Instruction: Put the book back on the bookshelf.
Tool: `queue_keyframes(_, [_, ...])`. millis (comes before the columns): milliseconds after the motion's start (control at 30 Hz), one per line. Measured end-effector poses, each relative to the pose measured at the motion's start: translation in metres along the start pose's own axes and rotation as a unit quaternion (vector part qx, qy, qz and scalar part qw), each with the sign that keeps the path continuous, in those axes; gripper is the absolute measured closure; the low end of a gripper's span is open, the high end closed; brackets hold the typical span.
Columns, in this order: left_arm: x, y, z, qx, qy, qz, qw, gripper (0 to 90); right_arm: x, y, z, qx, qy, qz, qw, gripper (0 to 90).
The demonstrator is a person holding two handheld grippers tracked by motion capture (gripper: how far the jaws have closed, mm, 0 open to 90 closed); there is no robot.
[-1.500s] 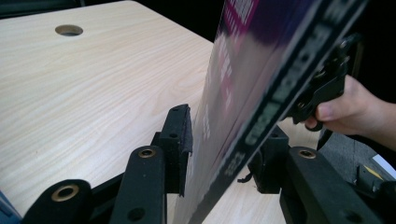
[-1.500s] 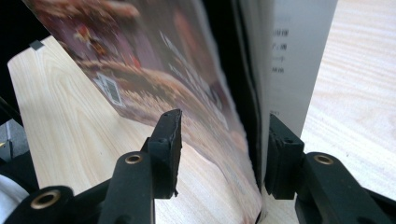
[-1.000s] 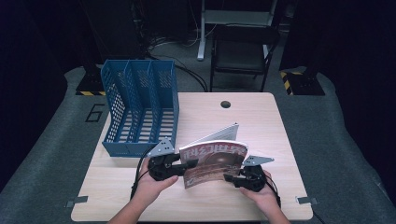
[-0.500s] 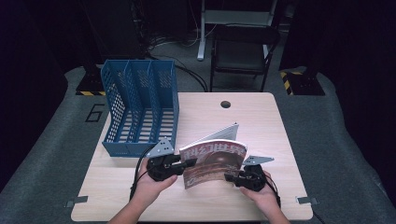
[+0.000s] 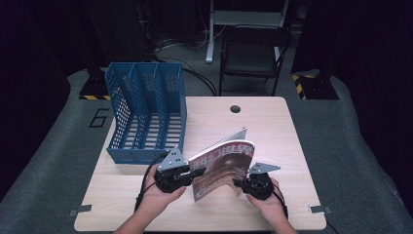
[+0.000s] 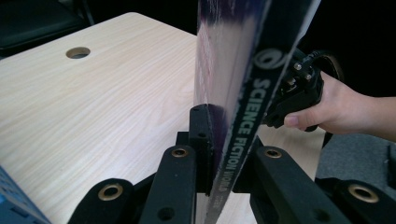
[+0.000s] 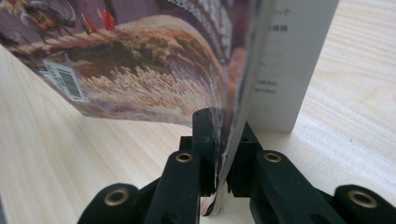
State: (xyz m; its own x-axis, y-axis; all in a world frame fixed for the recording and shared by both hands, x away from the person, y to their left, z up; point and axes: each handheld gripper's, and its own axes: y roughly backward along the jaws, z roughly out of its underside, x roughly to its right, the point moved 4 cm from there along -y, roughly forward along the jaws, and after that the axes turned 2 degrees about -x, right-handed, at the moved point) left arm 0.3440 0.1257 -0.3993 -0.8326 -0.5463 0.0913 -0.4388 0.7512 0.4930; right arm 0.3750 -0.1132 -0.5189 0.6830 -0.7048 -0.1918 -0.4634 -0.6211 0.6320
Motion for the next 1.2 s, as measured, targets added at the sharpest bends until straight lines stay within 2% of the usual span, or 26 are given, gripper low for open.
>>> queue_keyframes(33, [0.000,0.001,0.000,-0.004,-0.009,-0.004,0.9999,82.9,-0.001,-0.001,-0.001,0.000,0.007,0.000,1.0000,84.9])
queue_keyframes(200, [0.000,0.005,0.000,-0.009,-0.013,-0.011,0.9998,83.0,-0.007,-0.009,-0.005,0.008,0.008,0.013,0.9999,85.4])
queue_keyframes(333, [-0.003,0.008,0.001,-0.007,-0.001,-0.011,0.9999,83.0,-0.009,-0.013,-0.007,0.011,0.014,0.014,0.9997,85.4])
queue_keyframes(467, [-0.003,0.010,0.002,-0.007,0.002,-0.015,0.9999,83.0,-0.011,-0.016,-0.010,0.008,0.022,0.013,0.9996,85.3])
queue_keyframes(533, [-0.003,0.012,0.002,-0.009,-0.004,-0.019,0.9998,83.0,-0.011,-0.016,-0.012,0.009,0.025,0.010,0.9996,85.3])
queue_keyframes(600, [-0.003,0.013,0.003,-0.010,0.001,-0.015,0.9998,83.0,-0.012,-0.016,-0.012,0.007,0.019,0.008,0.9998,85.3])
queue_keyframes(800, [-0.007,0.014,0.004,-0.016,-0.001,-0.018,0.9997,82.6,-0.012,-0.019,-0.012,0.003,0.031,0.006,0.9995,85.2])
queue_keyframes(900, [-0.007,0.013,0.003,-0.018,0.010,-0.017,0.9996,81.9,-0.012,-0.019,-0.012,0.004,0.029,0.002,0.9996,85.1])
queue_keyframes(933, [-0.008,0.014,0.002,-0.022,0.003,-0.019,0.9996,81.3,-0.012,-0.019,-0.012,0.004,0.030,0.000,0.9996,85.0])
queue_keyframes(967, [-0.008,0.015,0.001,-0.030,0.003,-0.012,0.9995,80.6,-0.012,-0.019,-0.012,0.004,0.029,0.000,0.9996,84.8])
queue_keyframes(1000, [-0.009,0.015,0.000,-0.024,0.001,-0.014,0.9996,79.2,-0.012,-0.019,-0.012,0.006,0.027,0.000,0.9996,84.7])
queue_keyframes(1033, [-0.008,0.015,-0.001,-0.026,0.007,-0.011,0.9996,78.5,-0.012,-0.019,-0.012,0.003,0.027,-0.002,0.9996,84.7])
queue_keyframes(1200, [-0.009,0.018,-0.010,-0.028,0.004,-0.010,0.9996,76.2,-0.011,-0.019,-0.012,0.004,0.028,0.001,0.9996,84.2])
